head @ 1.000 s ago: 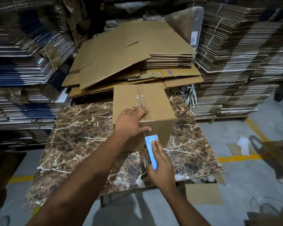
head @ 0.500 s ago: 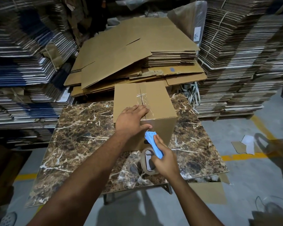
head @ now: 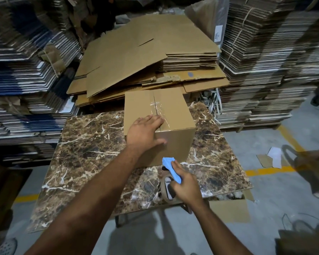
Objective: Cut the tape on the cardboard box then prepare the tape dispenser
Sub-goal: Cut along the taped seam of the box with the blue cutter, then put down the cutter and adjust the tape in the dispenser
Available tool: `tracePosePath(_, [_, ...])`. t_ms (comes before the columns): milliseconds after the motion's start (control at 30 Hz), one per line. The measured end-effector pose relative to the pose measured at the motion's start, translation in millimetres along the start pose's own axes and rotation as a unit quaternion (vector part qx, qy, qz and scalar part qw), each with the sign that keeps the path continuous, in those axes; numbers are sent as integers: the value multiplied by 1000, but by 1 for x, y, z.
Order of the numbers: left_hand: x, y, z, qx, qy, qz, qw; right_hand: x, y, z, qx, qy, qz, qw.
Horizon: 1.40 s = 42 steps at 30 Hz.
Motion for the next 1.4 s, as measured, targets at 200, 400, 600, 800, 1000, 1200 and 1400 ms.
tracePosePath(200, [-3,-1,-2,15,-12,4,1000,-6,6,4,-2,10,23,1000])
tracePosePath(400, [-4,-15,20,71,63,24,995,-14,9,6,11,14,45,999])
tracePosePath(600, [-3,-22,14,100,31,32,994,-25,10,11,0,24,44,999])
tracePosePath(800, [-4,-20,13,99,13,-5,995,-30,14,4,9,66,70,995])
tracePosePath(1000, [-22,9,16,-76,39,12,996,-36,29,-16,-12,163,152,975])
tracePosePath(1200, [-98,38,69,-469,269,109,834,-33,38,-47,-9,212,188,959])
tracePosePath(1400, [-119,22,96,-653,262,3,710,-25,37,-53,31,207,132,969])
Point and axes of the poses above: each hand's wrist, its own x-axis towards the middle knuckle, its own y-axis out of the back of the hand, z = x × y, the point moved 1 cm from there along x, towards the middle knuckle, and after that the axes turned 2 degrees about z, right-handed, at the moved point
